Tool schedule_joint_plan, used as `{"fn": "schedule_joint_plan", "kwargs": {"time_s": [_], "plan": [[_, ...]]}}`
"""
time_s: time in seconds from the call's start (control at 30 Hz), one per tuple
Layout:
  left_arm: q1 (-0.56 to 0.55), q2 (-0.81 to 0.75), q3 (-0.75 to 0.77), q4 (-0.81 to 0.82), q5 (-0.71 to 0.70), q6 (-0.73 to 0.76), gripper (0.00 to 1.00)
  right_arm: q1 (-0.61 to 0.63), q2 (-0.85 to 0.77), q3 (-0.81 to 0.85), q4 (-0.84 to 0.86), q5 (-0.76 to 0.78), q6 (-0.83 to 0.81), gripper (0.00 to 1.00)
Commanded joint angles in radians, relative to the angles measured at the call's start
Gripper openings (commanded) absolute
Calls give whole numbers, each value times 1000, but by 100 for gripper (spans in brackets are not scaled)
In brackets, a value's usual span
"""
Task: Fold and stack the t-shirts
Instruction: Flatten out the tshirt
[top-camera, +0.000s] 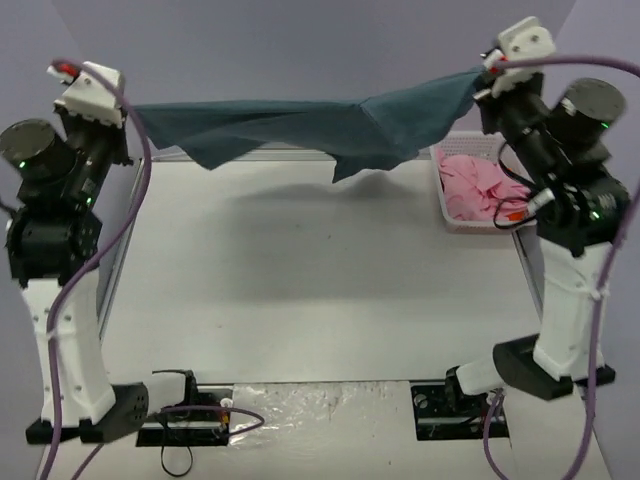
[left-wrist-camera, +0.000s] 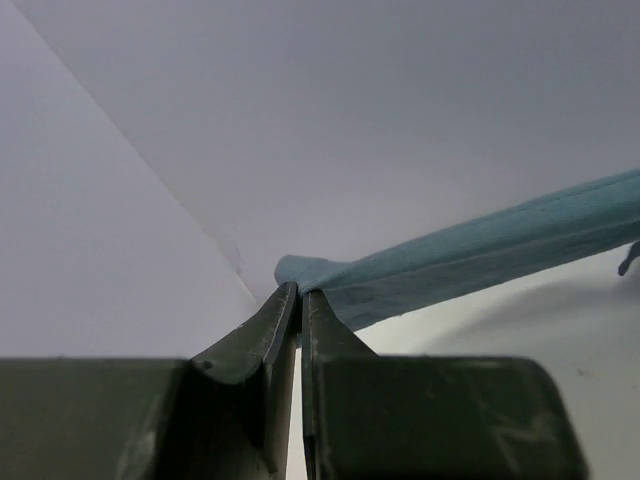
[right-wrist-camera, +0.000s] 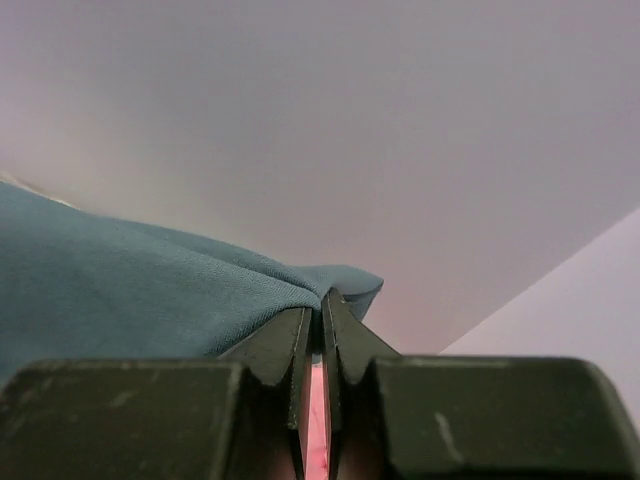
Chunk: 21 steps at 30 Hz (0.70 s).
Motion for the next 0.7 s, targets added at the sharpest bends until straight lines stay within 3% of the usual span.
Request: {"fn": "schedule_joint_plan", "kwargs": {"time_s": [0.0,0.13,0.37,0.5,0.67], "plan": [[3,-117,-100,-37,-42,2,2,-1,-153,-144,52,2,47,0],[3,-259,-211,-80,-68,13,2,-40,-315,-312,58,-34,84,0],[32,-352,-278,-113,-42,-35,2,-129,-469,-399,55,-77,120,0],[35,-324,-290,-100,-39,-32,2,-145,-440,-411,60,-74,116,0],[35,-216,-315,-41,-37,-35,2,-145,-267,-409,72,-52,98,0]]}}
